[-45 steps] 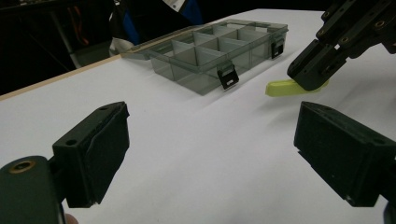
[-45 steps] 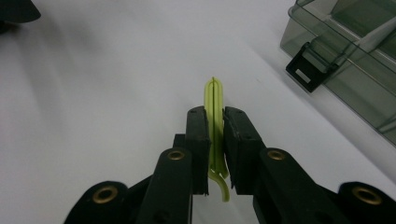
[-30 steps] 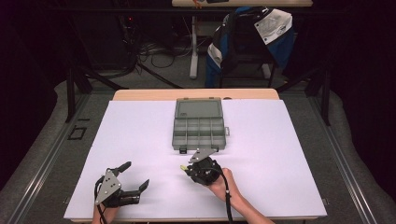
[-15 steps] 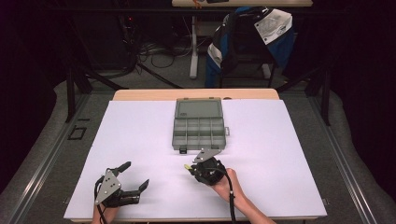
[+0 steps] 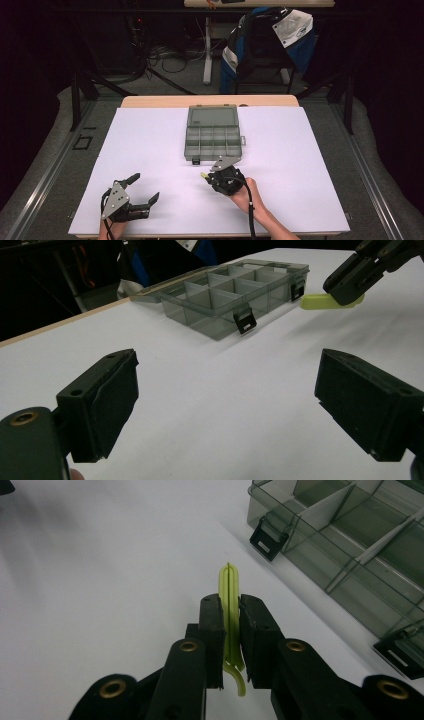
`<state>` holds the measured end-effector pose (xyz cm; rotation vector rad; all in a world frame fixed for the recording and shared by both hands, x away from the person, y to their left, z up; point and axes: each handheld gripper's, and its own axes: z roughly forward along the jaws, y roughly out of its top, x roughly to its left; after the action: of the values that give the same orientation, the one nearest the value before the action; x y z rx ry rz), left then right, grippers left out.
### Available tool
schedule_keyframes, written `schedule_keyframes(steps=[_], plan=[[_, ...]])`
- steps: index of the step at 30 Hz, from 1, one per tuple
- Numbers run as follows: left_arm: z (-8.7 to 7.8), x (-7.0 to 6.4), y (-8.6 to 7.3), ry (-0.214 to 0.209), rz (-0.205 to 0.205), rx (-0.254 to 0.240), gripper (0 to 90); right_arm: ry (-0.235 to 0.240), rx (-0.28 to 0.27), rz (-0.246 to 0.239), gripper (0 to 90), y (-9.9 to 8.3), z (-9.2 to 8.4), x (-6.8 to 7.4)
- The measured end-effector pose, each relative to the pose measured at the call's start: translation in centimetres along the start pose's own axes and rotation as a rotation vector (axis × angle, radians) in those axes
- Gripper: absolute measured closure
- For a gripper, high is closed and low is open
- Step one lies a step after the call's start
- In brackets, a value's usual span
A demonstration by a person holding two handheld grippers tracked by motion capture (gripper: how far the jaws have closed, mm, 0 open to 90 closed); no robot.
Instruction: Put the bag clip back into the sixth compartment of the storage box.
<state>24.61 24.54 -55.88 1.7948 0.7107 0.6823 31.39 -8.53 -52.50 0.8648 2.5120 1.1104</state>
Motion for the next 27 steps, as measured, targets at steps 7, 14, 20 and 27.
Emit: schedule_keyframes(steps=[7, 14, 20, 27], plan=[[0.0, 0.0, 0.0, 0.000, 0.004, -0.002, 10.5, -0.009, -0.009, -0.005, 80.5, 0.2, -0.4, -0.7], [0.1, -0.1, 0.1, -0.001, 0.005, -0.003, 10.5, -0.020, -0.020, -0.002, 80.5, 0.3, -0.8, -1.2], [0.0, -0.1, 0.1, 0.002, 0.009, -0.004, 10.5, -0.021, -0.020, -0.012, 80.5, 0.3, -0.6, -1.7], [0.1, -0.1, 0.1, -0.004, 0.010, -0.003, 10.5, -0.033, -0.027, -0.007, 80.5, 0.4, -0.8, -2.1]])
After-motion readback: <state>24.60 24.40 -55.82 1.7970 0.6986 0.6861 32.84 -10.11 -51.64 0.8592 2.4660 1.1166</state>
